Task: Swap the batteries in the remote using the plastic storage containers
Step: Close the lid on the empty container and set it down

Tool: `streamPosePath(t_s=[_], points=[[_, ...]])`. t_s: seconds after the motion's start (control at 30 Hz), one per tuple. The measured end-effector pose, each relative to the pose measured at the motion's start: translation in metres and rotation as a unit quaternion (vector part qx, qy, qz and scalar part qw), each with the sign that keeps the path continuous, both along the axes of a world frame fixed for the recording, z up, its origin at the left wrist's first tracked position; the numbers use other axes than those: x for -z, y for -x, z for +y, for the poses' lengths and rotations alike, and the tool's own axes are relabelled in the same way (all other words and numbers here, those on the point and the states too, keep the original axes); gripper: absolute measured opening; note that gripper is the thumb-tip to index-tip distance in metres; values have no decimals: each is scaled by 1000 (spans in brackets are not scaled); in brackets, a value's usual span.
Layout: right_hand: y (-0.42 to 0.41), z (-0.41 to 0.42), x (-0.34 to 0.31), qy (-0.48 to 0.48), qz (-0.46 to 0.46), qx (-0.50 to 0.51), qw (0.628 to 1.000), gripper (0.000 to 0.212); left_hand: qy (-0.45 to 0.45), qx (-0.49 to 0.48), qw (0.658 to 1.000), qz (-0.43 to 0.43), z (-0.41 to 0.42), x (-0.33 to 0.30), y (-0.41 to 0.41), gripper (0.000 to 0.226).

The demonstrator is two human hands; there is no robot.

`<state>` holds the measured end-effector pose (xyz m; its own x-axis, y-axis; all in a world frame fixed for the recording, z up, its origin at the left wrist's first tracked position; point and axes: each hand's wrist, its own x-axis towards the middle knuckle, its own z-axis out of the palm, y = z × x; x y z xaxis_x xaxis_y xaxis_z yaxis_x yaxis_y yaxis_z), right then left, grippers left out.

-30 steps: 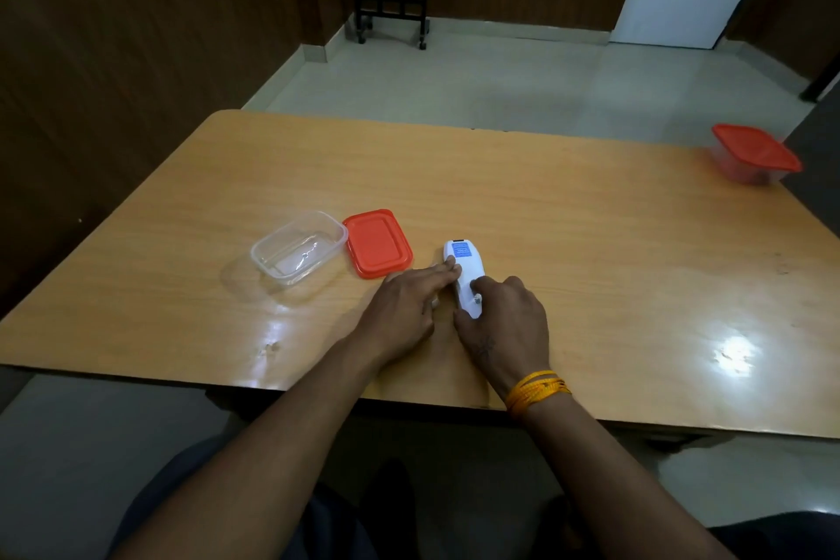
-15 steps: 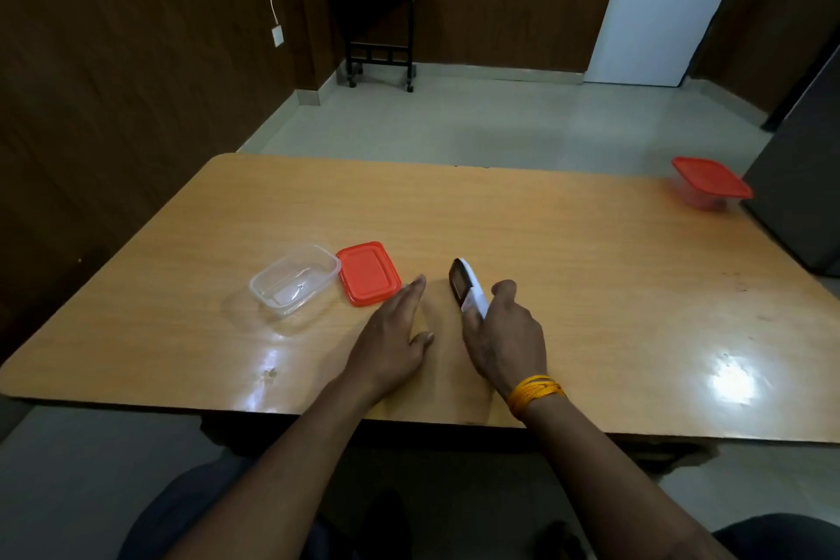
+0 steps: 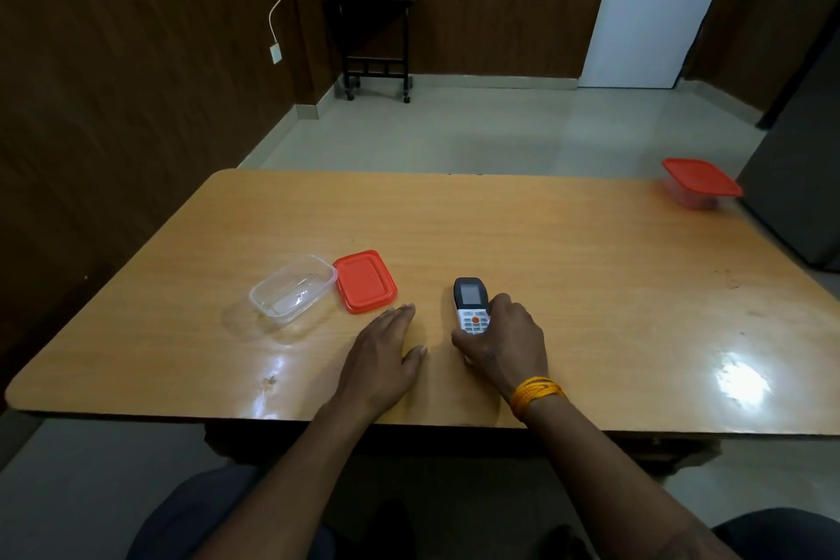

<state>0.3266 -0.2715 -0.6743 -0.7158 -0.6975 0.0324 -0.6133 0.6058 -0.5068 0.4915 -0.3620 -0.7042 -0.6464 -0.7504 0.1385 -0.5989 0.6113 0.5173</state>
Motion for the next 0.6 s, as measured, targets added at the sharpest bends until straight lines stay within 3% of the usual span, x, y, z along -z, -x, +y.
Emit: streamPosePath(t_s=[0.17, 0.37, 0.6], points=[[-13, -6, 0, 66, 124, 4, 990, 55, -10, -53, 998, 45, -5, -10, -4, 69], [-34, -51, 1, 146, 100, -86, 980, 34, -28, -155, 986, 61, -22, -20, -5, 61], [-41, -114, 2, 9, 61, -128, 990, 29, 2, -181, 983, 25, -46, -17, -3, 38]])
